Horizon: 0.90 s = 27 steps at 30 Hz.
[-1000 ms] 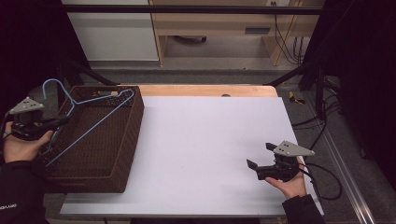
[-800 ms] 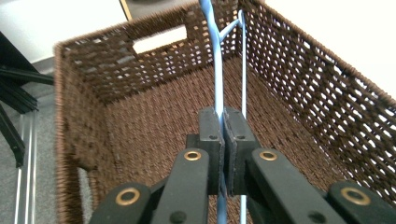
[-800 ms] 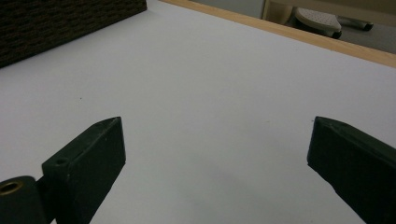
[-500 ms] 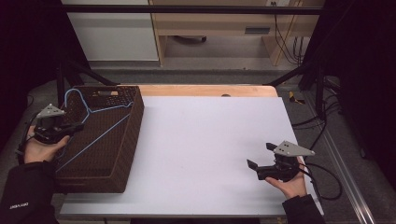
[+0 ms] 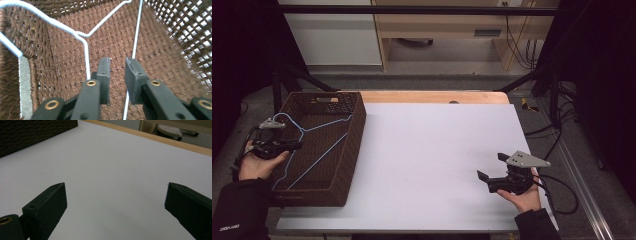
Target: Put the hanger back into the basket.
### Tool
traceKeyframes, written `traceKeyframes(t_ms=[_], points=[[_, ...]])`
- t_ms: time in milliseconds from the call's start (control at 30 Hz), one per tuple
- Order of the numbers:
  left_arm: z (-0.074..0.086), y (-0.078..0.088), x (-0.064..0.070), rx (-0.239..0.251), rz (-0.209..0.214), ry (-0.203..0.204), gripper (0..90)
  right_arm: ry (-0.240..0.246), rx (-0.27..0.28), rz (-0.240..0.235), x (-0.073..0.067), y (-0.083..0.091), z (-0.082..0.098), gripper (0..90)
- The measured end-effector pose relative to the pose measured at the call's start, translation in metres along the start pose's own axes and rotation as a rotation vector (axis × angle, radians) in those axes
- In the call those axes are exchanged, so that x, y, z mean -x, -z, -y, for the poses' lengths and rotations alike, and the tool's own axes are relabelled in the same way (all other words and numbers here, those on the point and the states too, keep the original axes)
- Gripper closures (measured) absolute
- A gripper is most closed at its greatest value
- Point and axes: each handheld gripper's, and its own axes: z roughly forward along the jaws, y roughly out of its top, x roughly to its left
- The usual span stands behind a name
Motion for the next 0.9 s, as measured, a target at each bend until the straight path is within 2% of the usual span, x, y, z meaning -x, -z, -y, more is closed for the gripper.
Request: traceKeyframes(t_ms=[100,267,400,667,800,900], points=[[0.003,0.012,0.006,0.054,0.017,0.013,60.8,-0.003,0.003,0.0,0.0,0.001,0.0,4.7],[0.004,0.03,0.019,0.191,0.073,0.029,47.1,-0.005,0.009,-0.002,0.001,0.001,0.0,4.7],[0.001,0.038,0.036,0.277,0.116,0.021,39.0,-0.01,0.018,-0.005,0.0,0.001,-0.001,4.6],[-0.006,0.037,0.081,0.358,0.195,-0.036,25.9,-0.014,0.026,-0.006,0.001,0.003,-0.001,4.5],[-0.008,0.037,0.105,0.406,0.215,-0.065,17.7,-0.015,0.028,-0.007,0.001,0.003,-0.001,4.3],[-0.008,0.035,0.122,0.412,0.24,-0.082,12.3,-0.01,0.035,-0.007,0.002,0.003,-0.001,4.2]])
